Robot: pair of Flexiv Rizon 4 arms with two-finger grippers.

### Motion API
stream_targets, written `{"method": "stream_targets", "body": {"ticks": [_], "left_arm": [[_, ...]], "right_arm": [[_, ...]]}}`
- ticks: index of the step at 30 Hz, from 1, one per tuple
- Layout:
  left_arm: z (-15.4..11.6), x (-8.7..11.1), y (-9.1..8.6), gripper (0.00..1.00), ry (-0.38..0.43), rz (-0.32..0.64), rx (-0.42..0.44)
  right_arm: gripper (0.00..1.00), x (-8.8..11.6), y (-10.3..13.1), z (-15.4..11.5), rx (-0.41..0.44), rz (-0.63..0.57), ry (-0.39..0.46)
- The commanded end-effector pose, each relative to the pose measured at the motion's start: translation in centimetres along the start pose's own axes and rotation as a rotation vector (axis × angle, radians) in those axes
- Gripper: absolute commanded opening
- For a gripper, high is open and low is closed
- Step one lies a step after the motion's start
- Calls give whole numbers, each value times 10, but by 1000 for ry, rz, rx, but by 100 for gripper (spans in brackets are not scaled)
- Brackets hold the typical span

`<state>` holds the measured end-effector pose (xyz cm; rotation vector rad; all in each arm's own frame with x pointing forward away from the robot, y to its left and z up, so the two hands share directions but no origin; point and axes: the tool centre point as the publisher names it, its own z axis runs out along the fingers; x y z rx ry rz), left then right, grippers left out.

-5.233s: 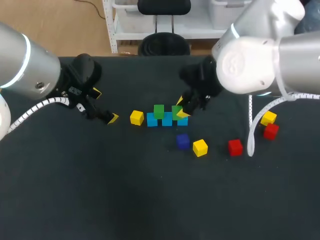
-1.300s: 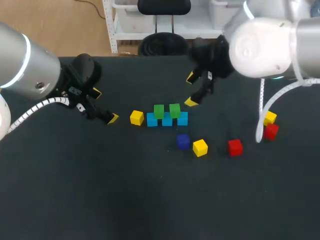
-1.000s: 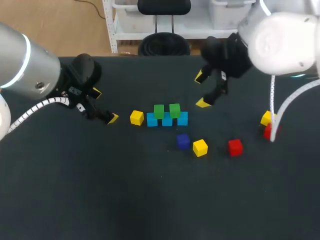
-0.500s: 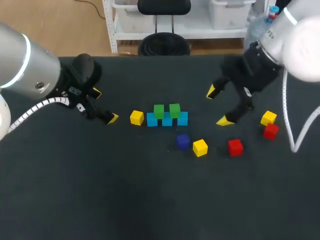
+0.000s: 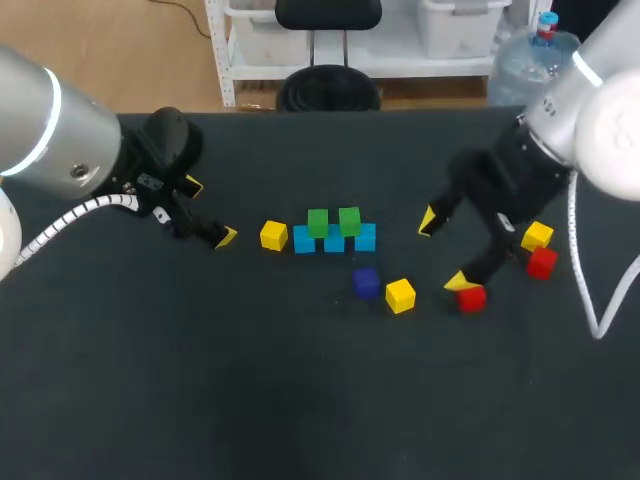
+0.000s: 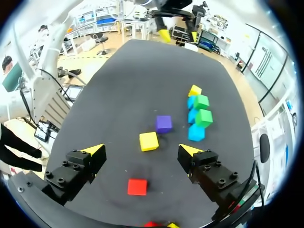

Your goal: Place the blue cubes, place green cubes on the blue cubes, place the yellow cubes on the green cubes, then place the red cubes on the yellow cubes, and place purple cube on the red cubes.

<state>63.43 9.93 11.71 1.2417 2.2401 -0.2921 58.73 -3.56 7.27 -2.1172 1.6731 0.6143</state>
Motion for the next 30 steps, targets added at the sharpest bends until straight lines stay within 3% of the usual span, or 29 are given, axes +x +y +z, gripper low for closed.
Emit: {"method": "stream_targets", "body": {"ticks": [1, 13, 30], "left_arm": [[0, 1, 1, 100, -5, 2, 3], [0, 1, 1, 100, -5, 2, 3], [0, 1, 1, 100, -5, 2, 3]], "right_arm": [[100, 4, 2, 8, -24, -16, -11], [100, 21, -4, 36, -65, -14, 8], [100, 18, -4, 71, -30, -24, 10]]}}
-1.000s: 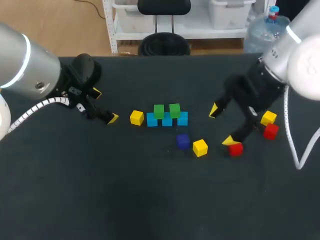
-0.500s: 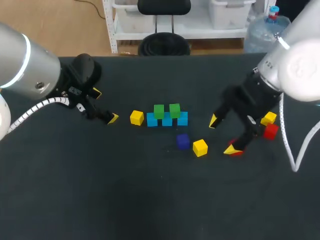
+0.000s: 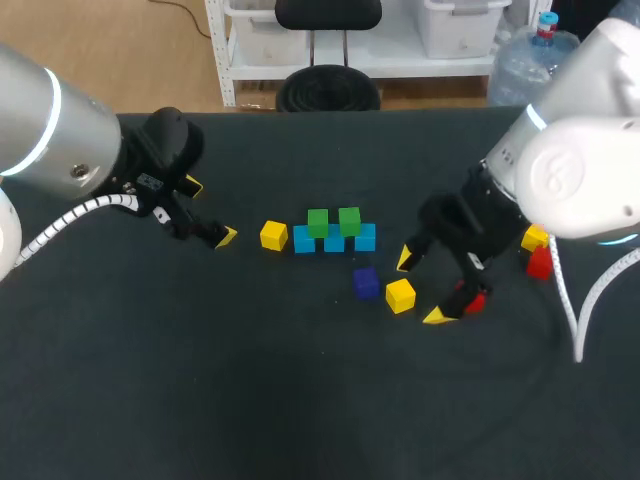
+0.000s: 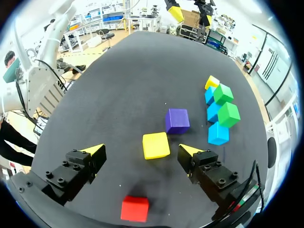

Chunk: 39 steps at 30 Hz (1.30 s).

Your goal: Place the blue cubes, place green cubes on the blue cubes, place the yellow cubes on the green cubes, then place the red cubes on the yellow cubes, and place purple cube on the red cubes.

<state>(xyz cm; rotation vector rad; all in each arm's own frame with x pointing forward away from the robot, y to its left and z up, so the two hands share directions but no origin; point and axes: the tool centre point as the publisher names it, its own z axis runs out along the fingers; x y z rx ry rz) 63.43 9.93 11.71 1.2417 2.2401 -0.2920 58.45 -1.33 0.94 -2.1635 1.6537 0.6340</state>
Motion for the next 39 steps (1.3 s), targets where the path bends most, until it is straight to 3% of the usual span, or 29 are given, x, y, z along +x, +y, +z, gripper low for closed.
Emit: {"method": "stream_targets", "body": {"ticks": [1, 18, 23, 24, 25, 34, 37, 38, 39], "left_arm": [[0, 1, 1, 100, -5, 2, 3], [0, 1, 1, 100, -5, 2, 3], [0, 1, 1, 100, -5, 2, 3], [0, 1, 1, 100, -5, 2, 3], [0, 1, 1, 100, -5, 2, 3], [0, 1, 1, 100, -5, 2, 3], [0, 1, 1, 100, -5, 2, 3], [0, 1, 1, 100, -5, 2, 3], [0, 1, 1, 100, -5, 2, 3]], "right_arm": [[100, 3, -4, 7, 9, -10, 0], [97, 2, -16, 15, -5, -65, -20], [77, 2, -17, 17, -7, -73, -21], [71, 2, -17, 17, -8, -74, -21], [51, 2, -18, 17, -9, -76, -22], [35, 3, -20, 18, -10, -79, -23], [18, 3, -19, 18, -11, -77, -21], [4, 3, -19, 17, -11, -75, -21], [0, 3, -19, 16, -9, -71, -20]]}}
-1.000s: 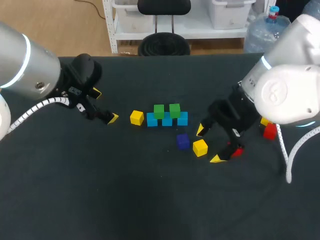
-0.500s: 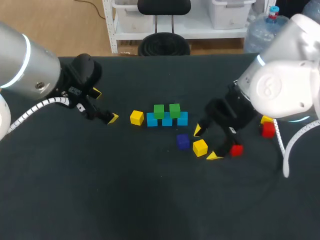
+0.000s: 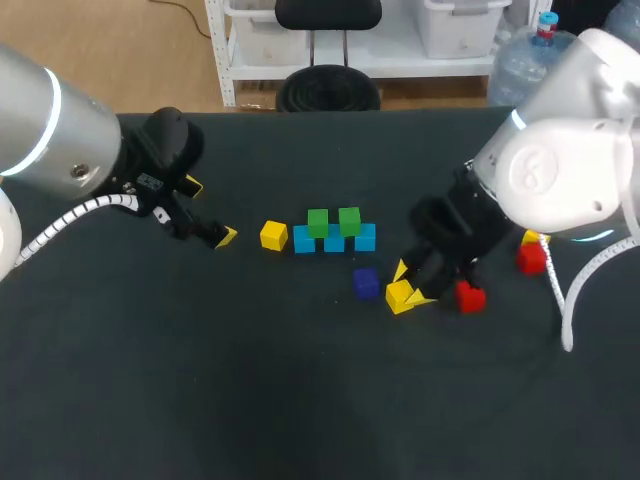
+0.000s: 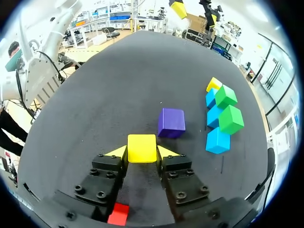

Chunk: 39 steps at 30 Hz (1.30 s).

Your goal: Place the blue cubes, place green cubes on the blue cubes, place the yellow cubes on the green cubes, then place the red cubes on the yellow cubes, and place purple cube on the red cubes.

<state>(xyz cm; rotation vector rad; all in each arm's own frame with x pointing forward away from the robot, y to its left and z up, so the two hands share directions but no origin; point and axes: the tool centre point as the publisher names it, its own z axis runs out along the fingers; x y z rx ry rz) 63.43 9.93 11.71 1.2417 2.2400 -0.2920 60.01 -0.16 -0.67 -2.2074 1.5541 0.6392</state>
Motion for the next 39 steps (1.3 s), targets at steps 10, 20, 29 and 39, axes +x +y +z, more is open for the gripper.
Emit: {"method": "stream_targets", "body": {"ticks": [10, 20, 29, 39], "left_arm": [[0, 1, 1, 100, -5, 2, 3], [0, 1, 1, 100, -5, 2, 3], [0, 1, 1, 100, -5, 2, 3], [0, 1, 1, 100, -5, 2, 3]], "right_arm": [[0, -7, -9, -24, 36, 54, 20], [0, -21, -39, -65, 144, 156, 76], [0, -29, -67, -81, 235, 219, 85], [0, -46, -93, -92, 299, 254, 63]]}}
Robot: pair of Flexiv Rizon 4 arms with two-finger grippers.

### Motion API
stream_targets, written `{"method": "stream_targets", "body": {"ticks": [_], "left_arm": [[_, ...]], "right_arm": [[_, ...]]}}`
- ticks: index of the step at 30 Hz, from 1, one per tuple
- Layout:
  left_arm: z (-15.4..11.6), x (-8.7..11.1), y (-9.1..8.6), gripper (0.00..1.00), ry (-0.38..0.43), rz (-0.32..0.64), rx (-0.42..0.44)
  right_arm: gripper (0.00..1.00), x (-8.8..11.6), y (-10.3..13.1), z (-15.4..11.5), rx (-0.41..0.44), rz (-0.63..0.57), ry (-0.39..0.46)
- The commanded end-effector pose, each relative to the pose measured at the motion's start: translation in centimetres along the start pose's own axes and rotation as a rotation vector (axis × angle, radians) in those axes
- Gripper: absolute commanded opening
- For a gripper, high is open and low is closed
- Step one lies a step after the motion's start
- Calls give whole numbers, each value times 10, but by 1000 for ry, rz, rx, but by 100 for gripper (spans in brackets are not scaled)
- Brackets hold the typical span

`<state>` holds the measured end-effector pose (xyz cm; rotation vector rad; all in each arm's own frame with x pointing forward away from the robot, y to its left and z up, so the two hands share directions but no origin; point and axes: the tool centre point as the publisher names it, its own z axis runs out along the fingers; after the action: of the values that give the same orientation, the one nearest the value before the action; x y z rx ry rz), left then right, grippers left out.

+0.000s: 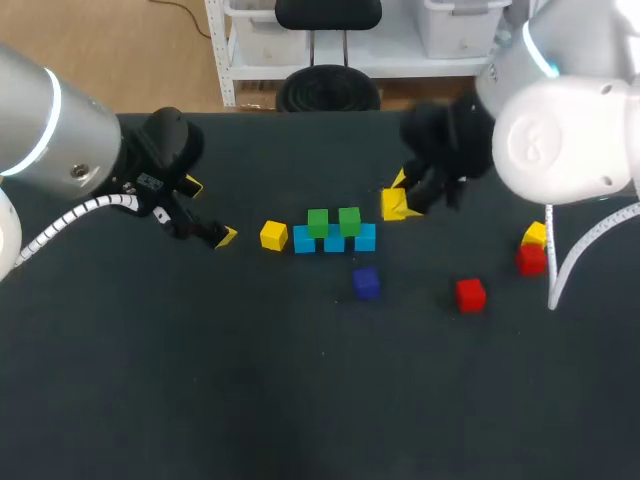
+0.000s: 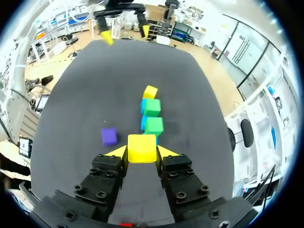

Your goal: Place the blue cubes, place green cubes on the blue cubes, place the yellow cubes on the green cubes, then place the red cubes on the yellow cubes, and place purple cube on the red cubes.

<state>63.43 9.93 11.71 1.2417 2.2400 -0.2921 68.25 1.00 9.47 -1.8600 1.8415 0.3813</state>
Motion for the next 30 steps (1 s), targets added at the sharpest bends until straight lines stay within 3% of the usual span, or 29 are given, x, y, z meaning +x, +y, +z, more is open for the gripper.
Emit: {"method": "stream_targets", "body": {"ticks": [1, 8, 30], "left_arm": [[0, 1, 1, 100, -5, 2, 3], [0, 1, 1, 100, -5, 2, 3], [0, 1, 1, 100, -5, 2, 3]], "right_arm": [[0, -9, -10, 0, 16, 12, -8], [0, -20, -19, 15, 36, 61, -31], [0, -41, -5, 44, 36, 76, -70]]}}
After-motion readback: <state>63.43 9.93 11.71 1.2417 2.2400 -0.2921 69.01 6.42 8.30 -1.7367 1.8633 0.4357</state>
